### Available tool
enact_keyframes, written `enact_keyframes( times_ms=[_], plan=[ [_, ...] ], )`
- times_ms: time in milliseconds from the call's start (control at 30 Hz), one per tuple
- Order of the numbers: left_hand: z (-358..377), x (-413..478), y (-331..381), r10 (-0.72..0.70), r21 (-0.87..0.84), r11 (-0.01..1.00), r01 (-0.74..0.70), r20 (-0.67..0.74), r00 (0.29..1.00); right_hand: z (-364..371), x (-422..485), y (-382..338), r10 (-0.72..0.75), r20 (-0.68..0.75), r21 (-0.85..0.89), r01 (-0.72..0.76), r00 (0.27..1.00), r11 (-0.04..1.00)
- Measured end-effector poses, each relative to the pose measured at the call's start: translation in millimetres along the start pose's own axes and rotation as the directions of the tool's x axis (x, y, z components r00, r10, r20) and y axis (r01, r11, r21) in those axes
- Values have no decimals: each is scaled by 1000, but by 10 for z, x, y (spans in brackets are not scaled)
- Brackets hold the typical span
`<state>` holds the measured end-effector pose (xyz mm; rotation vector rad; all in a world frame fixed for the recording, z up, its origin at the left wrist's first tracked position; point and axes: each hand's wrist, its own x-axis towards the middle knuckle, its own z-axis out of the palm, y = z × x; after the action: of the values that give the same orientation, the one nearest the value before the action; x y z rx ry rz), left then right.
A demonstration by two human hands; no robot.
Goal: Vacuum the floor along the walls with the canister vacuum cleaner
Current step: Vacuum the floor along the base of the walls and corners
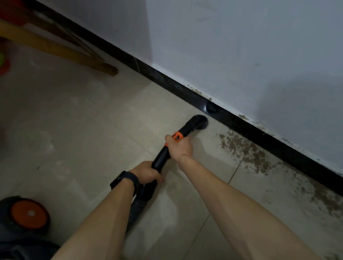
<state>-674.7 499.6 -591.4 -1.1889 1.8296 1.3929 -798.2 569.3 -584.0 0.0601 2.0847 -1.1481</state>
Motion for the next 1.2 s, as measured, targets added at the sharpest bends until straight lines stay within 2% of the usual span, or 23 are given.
enact_keyframes(
  times_ms=[133,300,467,733,833,967,1100,1200],
  plan=[
    [-108,-41,-123,6,15,1000,-7,31,1000,140,-86,23,19,17,41,-20,1000,999],
    [-244,-77,-142,-73,209,978,24,228,971,132,-252,139,82,29,115,-85,996,990],
    [-213,-26,197,-212,412,909,61,331,919,-147,-326,217,157,-82,199,-138,984,970],
    [355,-82,785,-298,552,834,-4,456,839,-661,-377,374,194,-170,243,-149,966,958],
    [487,-113,782,-280,568,822,-40,465,840,-787,-442,455,205,-188,260,-152,961,953],
    [339,-39,628,-266,543,840,-17,438,859,-670,-435,432,215,-96,335,-172,972,926],
    [86,-15,288,-229,517,855,27,331,916,-320,-310,591,180,-10,374,-163,984,913],
    [-21,-134,-48,-195,455,888,65,243,950,-115,-551,462,140,69,398,-156,988,904]
  ],
)
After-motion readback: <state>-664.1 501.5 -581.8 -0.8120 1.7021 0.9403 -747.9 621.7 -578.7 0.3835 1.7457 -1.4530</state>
